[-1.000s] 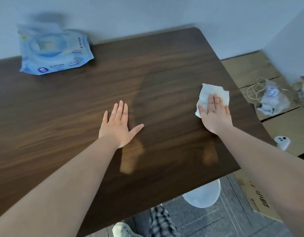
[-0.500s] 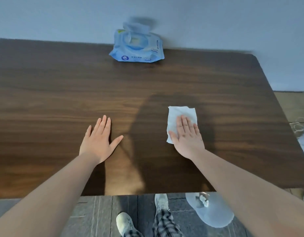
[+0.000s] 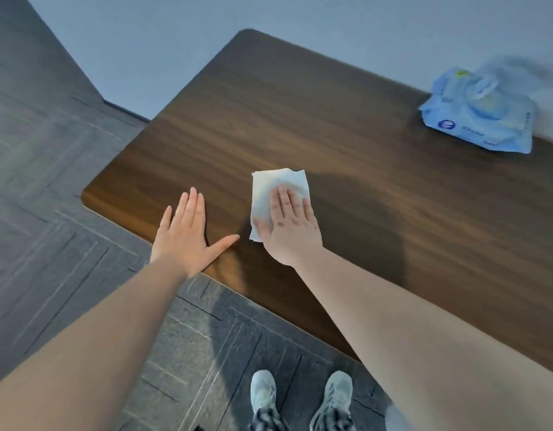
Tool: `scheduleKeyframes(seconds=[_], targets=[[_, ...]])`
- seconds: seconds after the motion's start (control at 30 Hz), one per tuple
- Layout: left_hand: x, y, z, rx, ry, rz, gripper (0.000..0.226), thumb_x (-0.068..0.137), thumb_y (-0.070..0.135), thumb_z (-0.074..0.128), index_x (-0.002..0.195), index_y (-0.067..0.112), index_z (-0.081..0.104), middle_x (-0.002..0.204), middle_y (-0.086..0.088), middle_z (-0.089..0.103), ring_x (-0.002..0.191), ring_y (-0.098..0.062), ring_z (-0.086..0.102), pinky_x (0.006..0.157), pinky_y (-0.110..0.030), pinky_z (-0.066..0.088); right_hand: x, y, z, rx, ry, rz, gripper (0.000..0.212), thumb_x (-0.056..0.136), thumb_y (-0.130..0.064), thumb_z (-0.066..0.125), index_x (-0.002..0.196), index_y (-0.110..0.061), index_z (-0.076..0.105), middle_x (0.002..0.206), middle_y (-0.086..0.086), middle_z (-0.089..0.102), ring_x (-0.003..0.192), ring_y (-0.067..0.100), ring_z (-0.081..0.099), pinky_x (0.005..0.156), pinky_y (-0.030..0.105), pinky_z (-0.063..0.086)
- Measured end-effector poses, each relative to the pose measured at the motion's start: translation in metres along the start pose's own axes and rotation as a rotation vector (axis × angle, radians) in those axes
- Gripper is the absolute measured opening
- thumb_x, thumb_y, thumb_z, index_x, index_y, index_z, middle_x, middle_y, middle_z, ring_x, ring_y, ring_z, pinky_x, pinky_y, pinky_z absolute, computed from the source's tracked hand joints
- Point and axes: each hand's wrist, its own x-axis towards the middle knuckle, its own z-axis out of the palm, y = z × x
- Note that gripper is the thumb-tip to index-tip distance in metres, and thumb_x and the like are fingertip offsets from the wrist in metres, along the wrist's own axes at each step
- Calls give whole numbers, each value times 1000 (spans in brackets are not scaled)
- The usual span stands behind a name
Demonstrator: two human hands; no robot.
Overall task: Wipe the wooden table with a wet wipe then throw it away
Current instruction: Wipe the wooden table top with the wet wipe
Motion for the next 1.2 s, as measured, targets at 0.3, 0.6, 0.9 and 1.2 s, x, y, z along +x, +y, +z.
scheduleKeyframes(seconds=[0.3,0.6,0.9,1.2], targets=[[5,-1,7,-128,56,-28,116,61,89,-3,149,15,-14,160,-1,-13,145,-14,-15,116,-36,-9,99,-97,-16,-16,10,-181,65,99,-50,11,151,-17,-7,161,2,-10,147,19,-13,118,40,-10],[5,-2,8,-116,48,-17,110,68,87,1,149,13,-12,159,-2,-14,145,-16,-17,119,-39,-7,119,-103,-21,-60,-2,-228,65,98,-52,9,151,-19,-8,161,1,-12,147,18,-14,119,40,-9],[2,-1,8,-71,19,-10,109,73,87,7,150,11,-9,160,-5,-12,147,-19,-11,119,-39,-3,26,5,-17,-41,-12,-6,69,96,-56,7,150,-18,-12,159,-1,-17,146,15,-14,119,36,-9],[-27,114,-10,-45,0,343,97,79,75,5,150,9,-3,160,-5,-6,147,-17,-5,120,-38,2,-119,177,-6,42,9,402,69,95,-58,4,149,-21,-18,158,-3,-20,145,12,-16,118,33,-11]])
